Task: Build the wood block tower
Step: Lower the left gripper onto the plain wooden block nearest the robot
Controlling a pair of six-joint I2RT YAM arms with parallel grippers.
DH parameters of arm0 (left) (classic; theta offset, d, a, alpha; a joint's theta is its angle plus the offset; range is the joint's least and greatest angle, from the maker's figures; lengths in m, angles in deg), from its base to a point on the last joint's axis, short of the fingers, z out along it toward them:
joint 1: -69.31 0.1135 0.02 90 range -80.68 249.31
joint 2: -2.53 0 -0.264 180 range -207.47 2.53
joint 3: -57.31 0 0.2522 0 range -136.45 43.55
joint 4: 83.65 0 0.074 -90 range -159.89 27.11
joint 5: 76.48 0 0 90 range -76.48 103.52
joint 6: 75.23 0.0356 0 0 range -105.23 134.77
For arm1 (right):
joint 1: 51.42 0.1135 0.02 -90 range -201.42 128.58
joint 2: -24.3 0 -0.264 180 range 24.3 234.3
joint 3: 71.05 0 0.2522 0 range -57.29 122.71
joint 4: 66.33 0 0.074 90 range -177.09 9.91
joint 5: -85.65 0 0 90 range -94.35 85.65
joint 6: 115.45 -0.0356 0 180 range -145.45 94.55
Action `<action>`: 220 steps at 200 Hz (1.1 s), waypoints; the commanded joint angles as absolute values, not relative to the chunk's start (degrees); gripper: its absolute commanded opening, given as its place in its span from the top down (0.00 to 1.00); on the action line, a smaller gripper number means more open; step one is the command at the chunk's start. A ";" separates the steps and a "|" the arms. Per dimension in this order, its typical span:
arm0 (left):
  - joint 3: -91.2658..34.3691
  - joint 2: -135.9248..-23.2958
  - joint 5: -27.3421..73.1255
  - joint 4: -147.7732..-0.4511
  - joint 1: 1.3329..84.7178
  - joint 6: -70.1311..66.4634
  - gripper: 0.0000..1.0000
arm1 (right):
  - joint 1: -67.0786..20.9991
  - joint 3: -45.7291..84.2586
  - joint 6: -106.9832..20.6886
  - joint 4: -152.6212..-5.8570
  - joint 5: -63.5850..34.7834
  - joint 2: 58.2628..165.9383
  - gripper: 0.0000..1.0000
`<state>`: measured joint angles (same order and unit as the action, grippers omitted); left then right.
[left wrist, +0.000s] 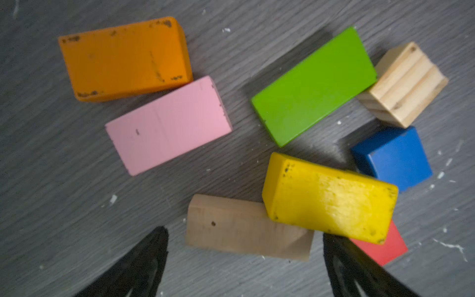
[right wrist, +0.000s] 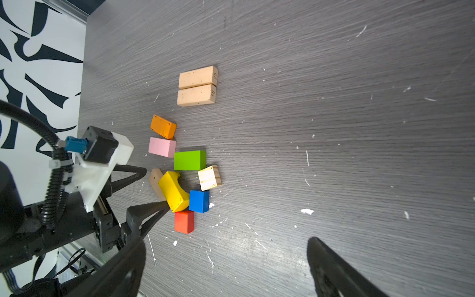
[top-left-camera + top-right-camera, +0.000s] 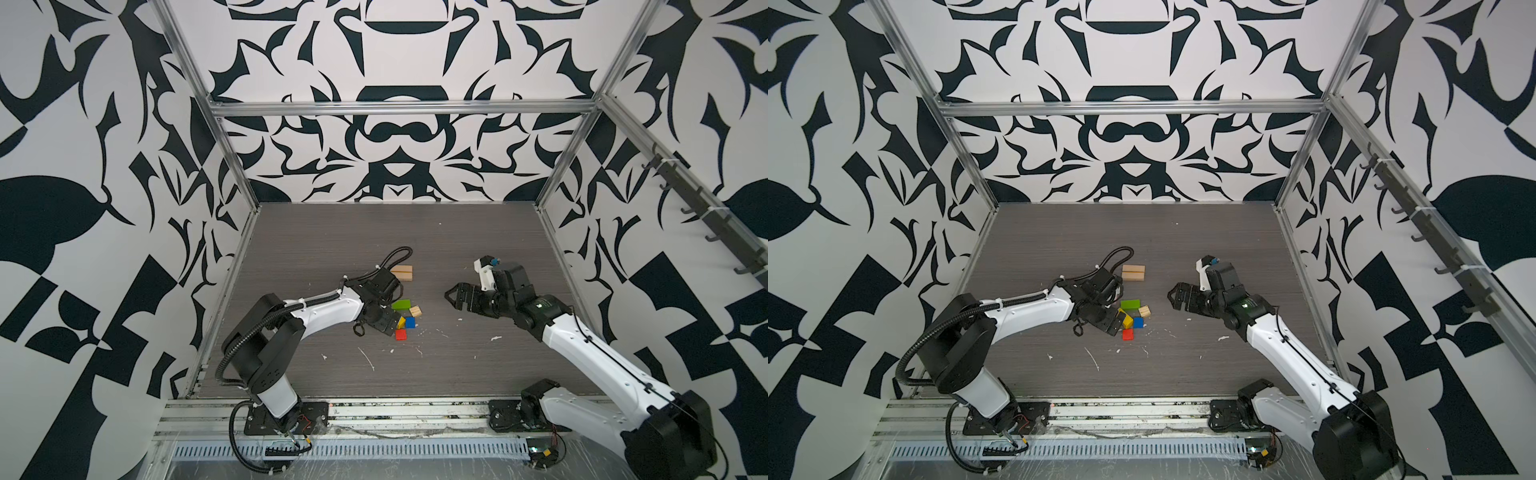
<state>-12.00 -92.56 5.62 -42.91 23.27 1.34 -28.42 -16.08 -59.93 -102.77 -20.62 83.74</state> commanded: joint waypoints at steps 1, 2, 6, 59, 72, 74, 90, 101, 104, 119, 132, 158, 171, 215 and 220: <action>-13.65 -93.70 4.84 -41.35 23.11 2.02 0.04 | -28.22 -13.96 -59.46 -102.25 -20.61 83.70 0.00; -13.70 -93.70 4.83 -41.30 23.10 2.03 0.04 | -28.22 -13.96 -59.46 -102.25 -20.61 83.71 0.00; -13.85 -93.74 4.74 -41.24 23.15 2.07 0.04 | -28.22 -13.91 -59.46 -102.28 -20.67 83.80 0.00; -15.80 -95.53 4.97 -38.99 23.00 2.64 0.07 | -28.22 -13.25 -59.38 -102.32 -20.82 84.72 0.00; -15.70 -95.26 5.47 -38.61 22.94 2.73 0.07 | -28.22 -13.36 -59.37 -102.24 -20.78 84.76 0.00; -15.67 -95.17 5.53 -38.61 22.92 2.73 0.07 | -28.22 -13.39 -59.37 -102.24 -20.76 84.77 0.00; -15.37 -94.72 6.57 -38.86 22.83 3.02 0.08 | -28.22 -13.56 -59.37 -102.24 -20.78 84.77 0.00; -15.38 -94.81 7.41 -38.87 22.74 3.35 0.07 | -28.22 -13.74 -59.37 -102.24 -20.78 84.77 0.00; -15.46 -94.91 7.59 -38.80 22.73 3.47 0.08 | -28.22 -13.70 -59.37 -102.26 -20.78 84.77 0.00; -15.85 -95.66 7.88 -38.40 22.57 3.66 0.08 | -28.22 -13.74 -59.35 -102.47 -20.78 84.61 0.00; -16.46 -96.61 8.17 -37.94 22.47 3.64 0.08 | -28.22 -13.71 -59.37 -102.59 -20.70 84.35 0.00; -17.35 -98.51 7.66 -37.16 22.47 3.36 0.09 | -28.22 -13.87 -59.38 -102.84 -20.52 83.89 0.00; -17.69 -99.04 7.34 -36.95 22.47 3.00 0.09 | -28.23 -13.89 -59.37 -103.01 -20.52 83.74 0.00; -17.82 -100.08 6.36 -36.43 22.47 1.56 0.10 | -28.21 -14.22 -59.36 -103.17 -20.17 83.36 0.00; -17.74 -100.11 6.16 -36.42 22.47 1.29 0.10 | -28.22 -14.22 -59.37 -103.18 -20.17 83.42 0.00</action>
<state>-16.92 -98.76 6.71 -39.19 22.68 2.76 -28.42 -15.84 -59.93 -103.07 -20.62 84.59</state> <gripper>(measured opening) 0.903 0.998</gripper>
